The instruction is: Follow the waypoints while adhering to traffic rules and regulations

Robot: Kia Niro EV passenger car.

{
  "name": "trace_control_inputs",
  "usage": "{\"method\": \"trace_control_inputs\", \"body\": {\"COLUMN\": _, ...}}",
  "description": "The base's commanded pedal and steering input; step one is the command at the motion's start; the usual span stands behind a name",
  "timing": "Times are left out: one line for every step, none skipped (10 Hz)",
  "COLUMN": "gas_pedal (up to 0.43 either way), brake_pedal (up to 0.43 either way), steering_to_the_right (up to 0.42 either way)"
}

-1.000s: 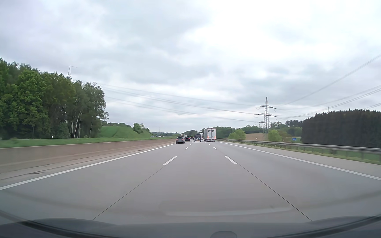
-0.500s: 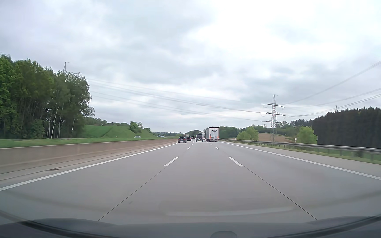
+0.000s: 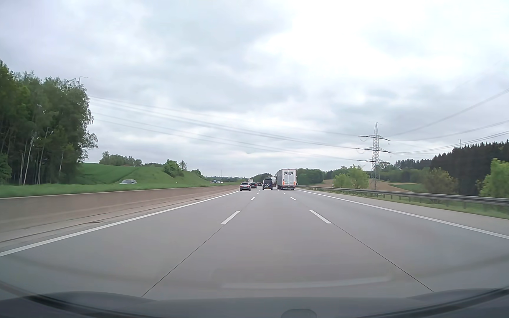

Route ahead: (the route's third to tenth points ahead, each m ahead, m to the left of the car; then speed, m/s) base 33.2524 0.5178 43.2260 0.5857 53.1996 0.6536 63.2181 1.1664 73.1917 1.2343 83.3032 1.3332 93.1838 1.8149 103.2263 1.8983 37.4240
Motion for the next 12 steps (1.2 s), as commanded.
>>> {"method": "trace_control_inputs", "body": {"gas_pedal": 0.299, "brake_pedal": 0.0, "steering_to_the_right": -0.004}}
{"method": "trace_control_inputs", "body": {"gas_pedal": 0.299, "brake_pedal": 0.0, "steering_to_the_right": -0.004}}
{"method": "trace_control_inputs", "body": {"gas_pedal": 0.299, "brake_pedal": 0.0, "steering_to_the_right": -0.003}}
{"method": "trace_control_inputs", "body": {"gas_pedal": 0.299, "brake_pedal": 0.0, "steering_to_the_right": -0.003}}
{"method": "trace_control_inputs", "body": {"gas_pedal": 0.299, "brake_pedal": 0.0, "steering_to_the_right": -0.003}}
{"method": "trace_control_inputs", "body": {"gas_pedal": 0.299, "brake_pedal": 0.0, "steering_to_the_right": -0.003}}
{"method": "trace_control_inputs", "body": {"gas_pedal": 0.299, "brake_pedal": 0.0, "steering_to_the_right": -0.003}}
{"method": "trace_control_inputs", "body": {"gas_pedal": 0.299, "brake_pedal": 0.0, "steering_to_the_right": -0.003}}
{"method": "trace_control_inputs", "body": {"gas_pedal": 0.311, "brake_pedal": 0.0, "steering_to_the_right": -0.003}}
{"method": "trace_control_inputs", "body": {"gas_pedal": 0.319, "brake_pedal": 0.0, "steering_to_the_right": -0.003}}
{"method": "trace_control_inputs", "body": {"gas_pedal": 0.319, "brake_pedal": 0.0, "steering_to_the_right": -0.003}}
{"method": "trace_control_inputs", "body": {"gas_pedal": 0.319, "brake_pedal": 0.0, "steering_to_the_right": -0.003}}
